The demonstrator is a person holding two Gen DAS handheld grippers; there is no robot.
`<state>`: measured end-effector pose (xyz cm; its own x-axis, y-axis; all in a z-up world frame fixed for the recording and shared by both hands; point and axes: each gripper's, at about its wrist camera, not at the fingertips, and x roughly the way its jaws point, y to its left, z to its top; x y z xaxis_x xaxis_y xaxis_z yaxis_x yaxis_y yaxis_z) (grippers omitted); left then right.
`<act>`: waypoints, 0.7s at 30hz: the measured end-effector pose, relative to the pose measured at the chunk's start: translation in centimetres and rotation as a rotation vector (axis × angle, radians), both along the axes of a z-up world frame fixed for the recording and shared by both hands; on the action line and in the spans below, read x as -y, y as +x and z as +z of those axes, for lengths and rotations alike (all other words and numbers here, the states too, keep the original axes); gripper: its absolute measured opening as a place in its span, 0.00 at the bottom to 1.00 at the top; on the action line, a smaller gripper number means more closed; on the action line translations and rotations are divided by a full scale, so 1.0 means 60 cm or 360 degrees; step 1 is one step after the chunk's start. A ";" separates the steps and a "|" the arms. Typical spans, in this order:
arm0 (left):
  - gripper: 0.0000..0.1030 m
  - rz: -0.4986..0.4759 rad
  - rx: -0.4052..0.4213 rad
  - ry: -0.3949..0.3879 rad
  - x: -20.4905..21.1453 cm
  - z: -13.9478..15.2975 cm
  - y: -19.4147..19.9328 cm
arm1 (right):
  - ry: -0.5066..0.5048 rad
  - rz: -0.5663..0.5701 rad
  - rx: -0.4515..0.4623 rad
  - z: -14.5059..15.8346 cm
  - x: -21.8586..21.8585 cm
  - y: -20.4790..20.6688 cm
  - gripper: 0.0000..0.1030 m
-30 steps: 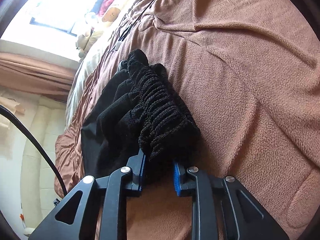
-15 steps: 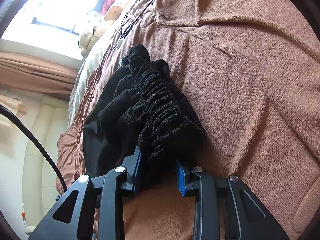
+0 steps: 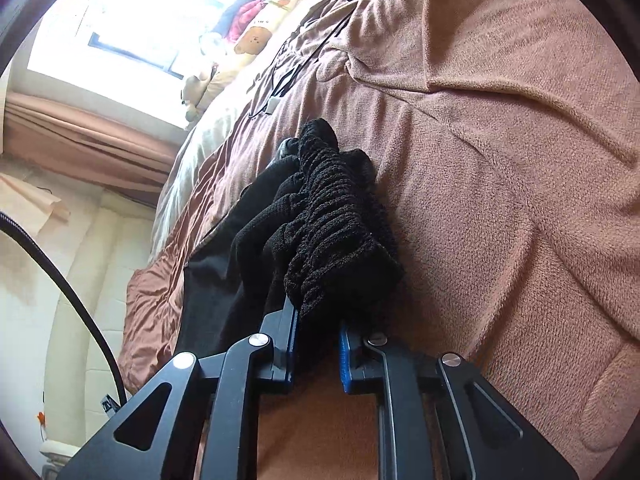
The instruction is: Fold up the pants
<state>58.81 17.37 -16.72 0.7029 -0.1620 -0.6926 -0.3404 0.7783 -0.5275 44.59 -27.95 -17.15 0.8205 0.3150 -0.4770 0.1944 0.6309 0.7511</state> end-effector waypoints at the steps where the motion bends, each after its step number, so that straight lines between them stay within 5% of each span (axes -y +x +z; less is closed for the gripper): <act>1: 0.07 0.0003 0.0001 -0.0005 0.000 0.004 -0.007 | -0.0013 0.0004 0.0009 0.001 0.001 -0.004 0.12; 21: 0.07 0.0025 0.0021 0.0009 -0.018 0.090 -0.212 | -0.0076 0.0194 -0.0011 0.024 0.003 -0.091 0.12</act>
<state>46.08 18.43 -11.30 0.7142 -0.1469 -0.6844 -0.3458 0.7760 -0.5275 39.15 -28.16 -15.69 0.7740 0.3892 -0.4995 0.1191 0.6853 0.7185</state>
